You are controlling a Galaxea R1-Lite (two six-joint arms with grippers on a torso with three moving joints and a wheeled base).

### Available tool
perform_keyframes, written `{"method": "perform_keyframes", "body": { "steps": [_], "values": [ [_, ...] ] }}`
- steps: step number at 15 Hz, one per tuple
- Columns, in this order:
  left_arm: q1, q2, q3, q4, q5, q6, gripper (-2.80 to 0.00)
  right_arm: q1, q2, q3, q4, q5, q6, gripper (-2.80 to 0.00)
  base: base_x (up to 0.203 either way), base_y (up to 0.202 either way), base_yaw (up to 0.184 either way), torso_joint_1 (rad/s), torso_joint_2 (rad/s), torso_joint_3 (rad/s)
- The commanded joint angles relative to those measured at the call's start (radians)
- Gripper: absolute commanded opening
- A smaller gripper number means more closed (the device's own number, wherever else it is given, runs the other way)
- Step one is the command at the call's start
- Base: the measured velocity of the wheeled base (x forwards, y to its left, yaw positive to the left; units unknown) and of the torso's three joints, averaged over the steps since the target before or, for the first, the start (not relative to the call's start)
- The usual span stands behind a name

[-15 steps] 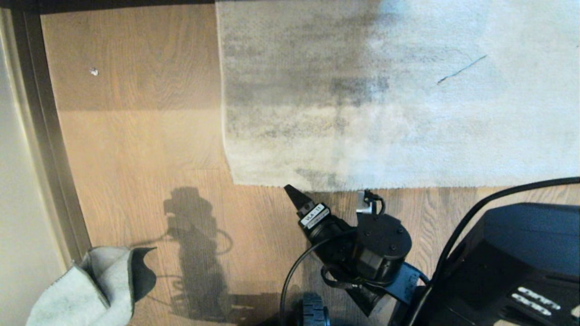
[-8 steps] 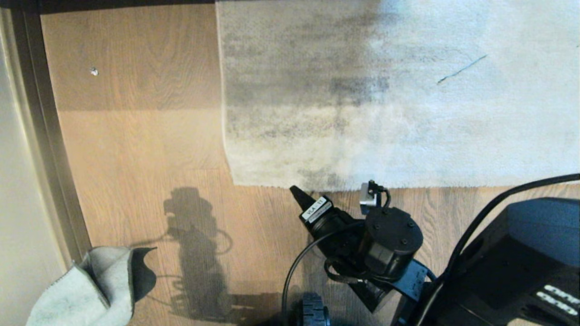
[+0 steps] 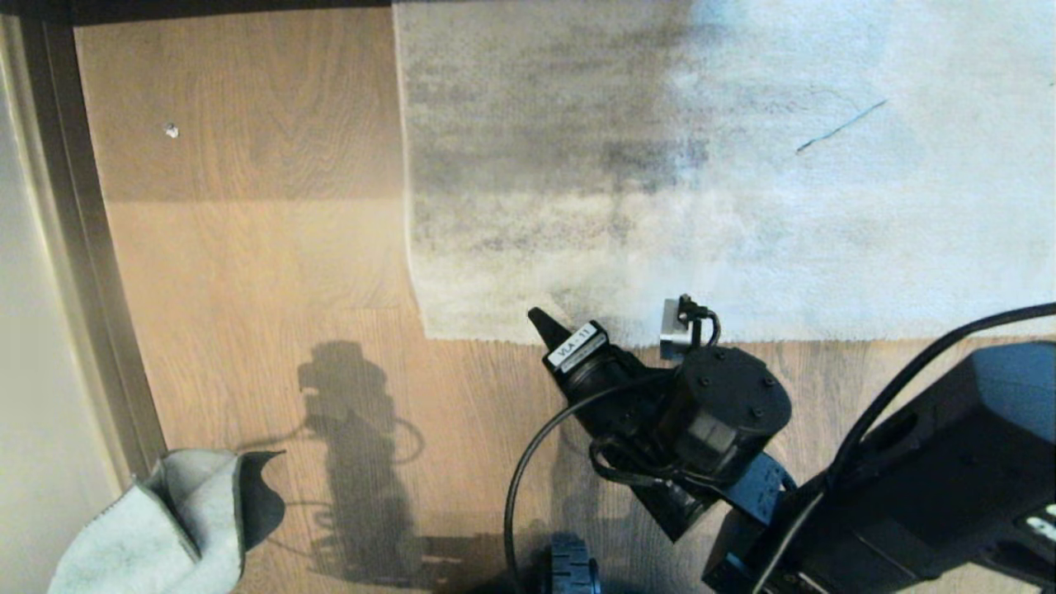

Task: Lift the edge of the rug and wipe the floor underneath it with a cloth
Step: Lay down the carpet

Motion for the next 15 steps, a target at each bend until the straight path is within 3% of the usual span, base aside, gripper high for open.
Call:
{"method": "perform_keyframes", "body": {
  "steps": [1,8,15],
  "values": [
    [0.000,0.000,0.000,0.000,0.000,0.000,-2.80,-0.012,0.004,-0.037,-0.048,-0.004,-0.016,-2.80,0.000,0.000,0.000,0.000,0.00,0.000],
    [0.000,0.000,0.000,0.000,0.000,0.000,-2.80,-0.109,0.101,-0.072,-0.048,-0.004,-0.021,-2.80,0.000,0.000,0.000,0.000,0.00,0.000],
    [0.000,0.000,0.000,0.000,0.000,0.000,-2.80,-0.143,0.278,-0.254,-0.048,-0.007,-0.024,-2.80,0.000,0.000,0.000,0.000,0.00,0.000]
  ]
}}
